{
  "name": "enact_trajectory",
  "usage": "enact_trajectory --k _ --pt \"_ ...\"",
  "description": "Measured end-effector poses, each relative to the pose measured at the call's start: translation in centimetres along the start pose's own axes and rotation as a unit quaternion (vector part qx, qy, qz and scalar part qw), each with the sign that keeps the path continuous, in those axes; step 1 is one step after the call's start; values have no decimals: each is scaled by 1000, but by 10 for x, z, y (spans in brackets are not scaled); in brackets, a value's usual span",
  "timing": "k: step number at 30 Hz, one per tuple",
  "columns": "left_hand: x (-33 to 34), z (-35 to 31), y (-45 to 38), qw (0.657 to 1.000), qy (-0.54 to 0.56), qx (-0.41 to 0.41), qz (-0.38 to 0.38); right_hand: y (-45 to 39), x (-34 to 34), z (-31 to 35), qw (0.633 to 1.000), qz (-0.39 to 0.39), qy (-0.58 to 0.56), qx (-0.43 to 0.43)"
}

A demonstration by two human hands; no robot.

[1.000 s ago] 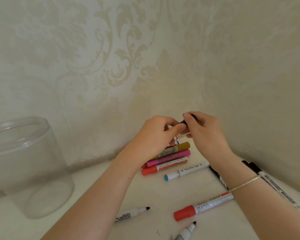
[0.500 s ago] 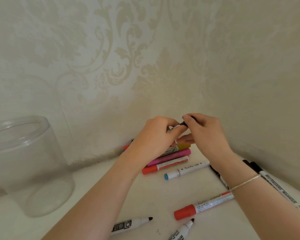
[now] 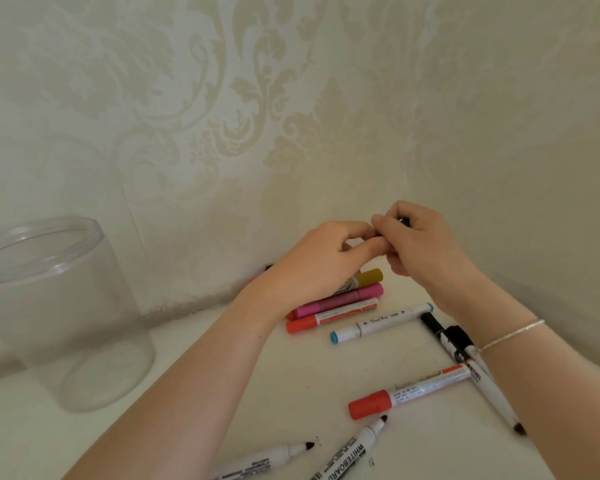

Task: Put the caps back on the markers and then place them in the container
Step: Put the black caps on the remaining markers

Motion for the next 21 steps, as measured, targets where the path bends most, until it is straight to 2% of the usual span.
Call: enact_trajectory --k 2,4,8,11,14,17,19,21 --pt "1 9 0 995 83 -38 25 -1 -10 5 1000 -11 -20 -4" --pt "-1 19 0 990 109 -75 37 -1 -28 9 998 -36 -48 1" --pt "3 38 5 982 27 -160 92 -3 -55 12 994 -107 -6 -7" --pt "5 44 20 957 -59 -219 178 -5 -55 10 994 -102 24 3" --pt "8 37 41 920 -181 -222 269 -5 -48 8 996 -79 42 17" --pt "20 42 74 855 -255 -265 366 -3 -39 10 995 -60 72 11" --pt "25 50 96 816 -290 -293 404 -2 -34 13 995 -48 86 5" --pt "28 56 113 802 -286 -310 422 0 -28 17 994 -36 101 1"
Point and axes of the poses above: each hand's wrist, its own y-axis away from the middle knuckle, its own x-axis out of the palm, z = x × y, the point moved 8 cm from there along -y, towards the middle knuckle, and after that the axes turned 4 degrees about y, right-handed, at the moved point
